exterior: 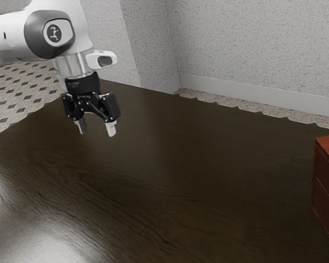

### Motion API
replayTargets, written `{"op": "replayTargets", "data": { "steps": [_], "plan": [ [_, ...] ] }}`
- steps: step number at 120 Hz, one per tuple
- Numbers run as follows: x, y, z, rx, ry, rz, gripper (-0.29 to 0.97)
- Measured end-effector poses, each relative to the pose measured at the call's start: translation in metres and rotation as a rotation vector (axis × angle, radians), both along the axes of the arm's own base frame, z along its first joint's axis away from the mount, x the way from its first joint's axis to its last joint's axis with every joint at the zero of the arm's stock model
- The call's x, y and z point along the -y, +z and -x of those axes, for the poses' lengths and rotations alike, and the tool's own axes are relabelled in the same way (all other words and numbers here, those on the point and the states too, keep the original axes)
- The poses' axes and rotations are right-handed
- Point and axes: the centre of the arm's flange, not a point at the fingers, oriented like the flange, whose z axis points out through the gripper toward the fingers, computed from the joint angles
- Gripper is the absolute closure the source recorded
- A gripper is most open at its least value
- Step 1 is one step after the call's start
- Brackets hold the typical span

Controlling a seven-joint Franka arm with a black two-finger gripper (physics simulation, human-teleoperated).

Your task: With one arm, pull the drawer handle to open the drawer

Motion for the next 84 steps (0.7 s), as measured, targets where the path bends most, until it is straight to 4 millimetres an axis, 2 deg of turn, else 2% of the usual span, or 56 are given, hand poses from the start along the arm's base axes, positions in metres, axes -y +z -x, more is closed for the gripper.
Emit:
{"op": "replayTargets", "data": {
  "steps": [32, 33, 40, 44, 49, 55, 68, 75, 84],
  "plan": [
    [-0.002, 0.005, -0.001, 0.032, -0.045, 0.003, 0.0],
    [-0.002, 0.007, -0.001, 0.037, -0.047, 0.002, 0.0],
    [0.005, 0.072, 0.018, 0.159, -0.065, -0.03, 0.0],
    [0.014, 0.103, 0.032, 0.212, -0.082, -0.04, 0.0],
    [0.028, 0.127, 0.046, 0.25, -0.1, -0.037, 0.0],
    [0.047, 0.139, 0.057, 0.253, -0.106, 0.012, 0.0],
    [0.086, 0.144, 0.071, 0.2, -0.077, 0.107, 0.0],
    [0.105, 0.13, 0.069, 0.145, -0.043, 0.104, 0.0],
    [0.129, 0.099, 0.058, 0.076, 0.015, 0.076, 0.0]
  ]
}}
